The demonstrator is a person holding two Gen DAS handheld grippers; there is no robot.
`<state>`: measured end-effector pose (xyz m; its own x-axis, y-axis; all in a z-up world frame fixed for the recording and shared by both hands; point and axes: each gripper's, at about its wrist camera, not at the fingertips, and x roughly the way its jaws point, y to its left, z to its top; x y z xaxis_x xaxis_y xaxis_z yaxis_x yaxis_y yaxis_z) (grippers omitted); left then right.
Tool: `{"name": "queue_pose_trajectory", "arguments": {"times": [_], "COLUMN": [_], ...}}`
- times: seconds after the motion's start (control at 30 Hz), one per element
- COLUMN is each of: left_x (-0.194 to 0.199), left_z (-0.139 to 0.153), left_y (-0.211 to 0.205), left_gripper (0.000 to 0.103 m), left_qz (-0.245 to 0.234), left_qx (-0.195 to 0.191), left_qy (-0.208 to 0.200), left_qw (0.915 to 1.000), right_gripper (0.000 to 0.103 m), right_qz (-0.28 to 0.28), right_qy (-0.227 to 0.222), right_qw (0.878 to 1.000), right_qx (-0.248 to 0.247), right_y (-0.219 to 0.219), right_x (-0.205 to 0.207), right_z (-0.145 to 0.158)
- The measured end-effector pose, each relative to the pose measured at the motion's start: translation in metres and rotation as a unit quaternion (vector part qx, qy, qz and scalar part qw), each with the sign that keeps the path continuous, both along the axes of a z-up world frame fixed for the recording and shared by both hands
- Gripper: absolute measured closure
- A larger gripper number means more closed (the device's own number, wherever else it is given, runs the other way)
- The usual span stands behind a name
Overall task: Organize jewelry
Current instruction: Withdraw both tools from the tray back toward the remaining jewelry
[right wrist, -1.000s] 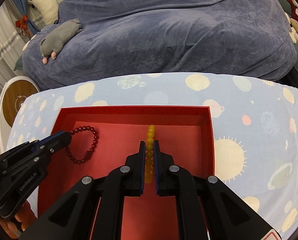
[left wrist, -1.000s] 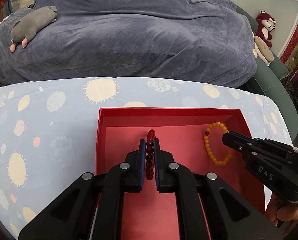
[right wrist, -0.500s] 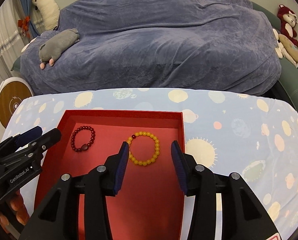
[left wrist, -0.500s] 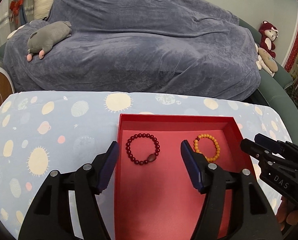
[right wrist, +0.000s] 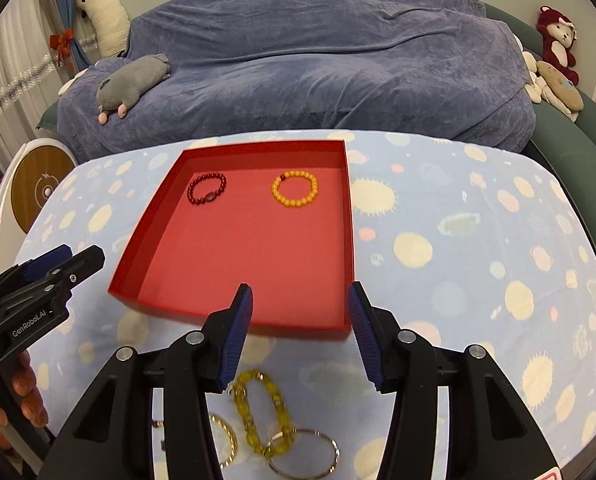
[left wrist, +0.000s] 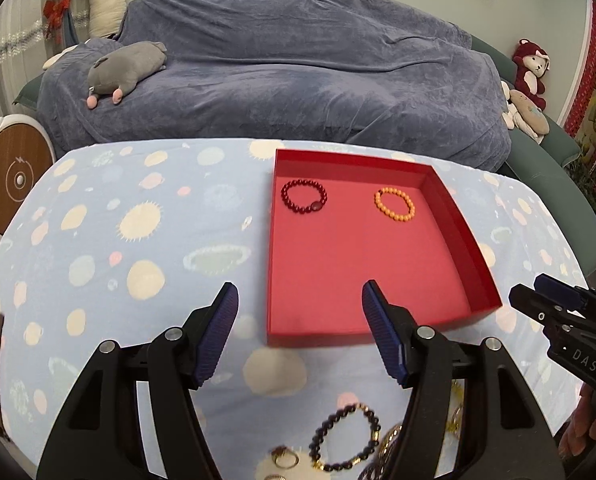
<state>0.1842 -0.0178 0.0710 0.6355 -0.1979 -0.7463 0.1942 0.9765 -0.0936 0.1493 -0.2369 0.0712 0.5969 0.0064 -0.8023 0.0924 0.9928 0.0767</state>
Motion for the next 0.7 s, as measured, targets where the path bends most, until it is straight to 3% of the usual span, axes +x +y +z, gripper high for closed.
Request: {"name": "queue_pose_trajectory", "arguments": {"times": [0.43, 0.7], "left_x": [-0.086, -0.094], "left_z": [-0.038, -0.052], "left_y": [0.026, 0.015], "left_gripper": [0.042, 0.039], "left_qz": [0.019, 0.008], "left_qx": [0.0, 0.005], "left_qy": [0.049, 0.058], "left_qw": [0.9986, 0.9983], "right_gripper": [0.055, 0.055], "right_qz": [-0.013, -0.015], "right_qy": [0.058, 0.07], "right_qw": [0.998, 0.997], "right_qx": [-0.001, 0.011], "right_y": [0.014, 0.017], "right_x": [-0.104, -0.118], "right_z": [-0.053, -0.065]}}
